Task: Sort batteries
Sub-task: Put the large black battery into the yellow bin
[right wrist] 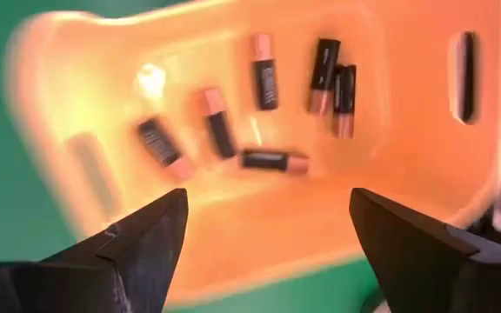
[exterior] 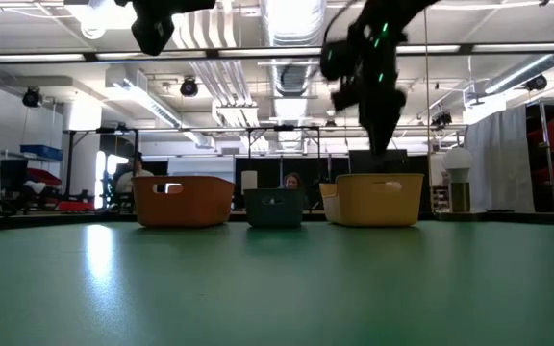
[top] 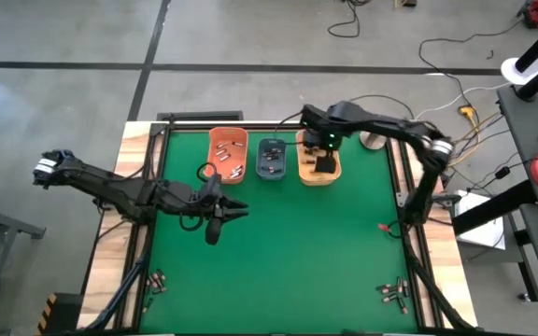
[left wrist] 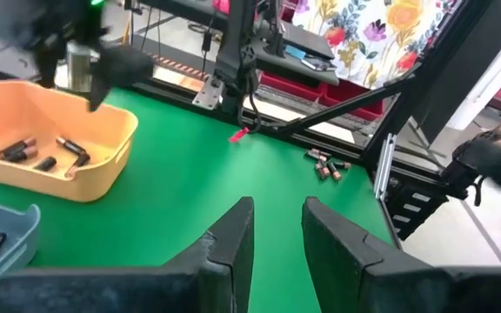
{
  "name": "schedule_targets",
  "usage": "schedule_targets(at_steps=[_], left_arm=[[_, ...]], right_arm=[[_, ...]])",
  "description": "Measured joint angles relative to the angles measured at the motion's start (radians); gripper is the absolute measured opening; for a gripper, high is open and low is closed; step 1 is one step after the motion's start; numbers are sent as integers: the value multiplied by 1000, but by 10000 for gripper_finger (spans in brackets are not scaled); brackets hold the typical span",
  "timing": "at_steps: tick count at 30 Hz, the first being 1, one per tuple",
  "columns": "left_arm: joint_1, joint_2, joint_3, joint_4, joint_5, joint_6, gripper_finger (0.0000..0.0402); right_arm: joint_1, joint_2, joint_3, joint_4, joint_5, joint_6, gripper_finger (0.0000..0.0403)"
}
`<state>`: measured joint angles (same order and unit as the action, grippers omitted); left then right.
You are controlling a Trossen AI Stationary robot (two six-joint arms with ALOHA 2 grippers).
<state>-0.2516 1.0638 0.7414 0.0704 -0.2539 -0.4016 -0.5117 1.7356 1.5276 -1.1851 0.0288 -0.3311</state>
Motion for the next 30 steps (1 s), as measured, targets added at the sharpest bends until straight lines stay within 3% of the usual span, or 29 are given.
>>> schedule_targets(at_steps=[7,14,20,25,30], left_arm=[[0,-1,0,7,-17,53,80],[0,-2,0,23,-25,114,80],[0,-2,0,24,-25,131,80],[0,-2,0,24,-25,131,80],[0,-2,0,24,-25,136,80]], right_arm=[[289,-228,-15,-141,-6,273,302],[720,-334,-135,-152,-14,823,301],[1069,-300,-262,-11,-48,1223,306],[1260,-214,-303,170,-113,1577,293],[1407,-126,-294,203,-182,1692,272]])
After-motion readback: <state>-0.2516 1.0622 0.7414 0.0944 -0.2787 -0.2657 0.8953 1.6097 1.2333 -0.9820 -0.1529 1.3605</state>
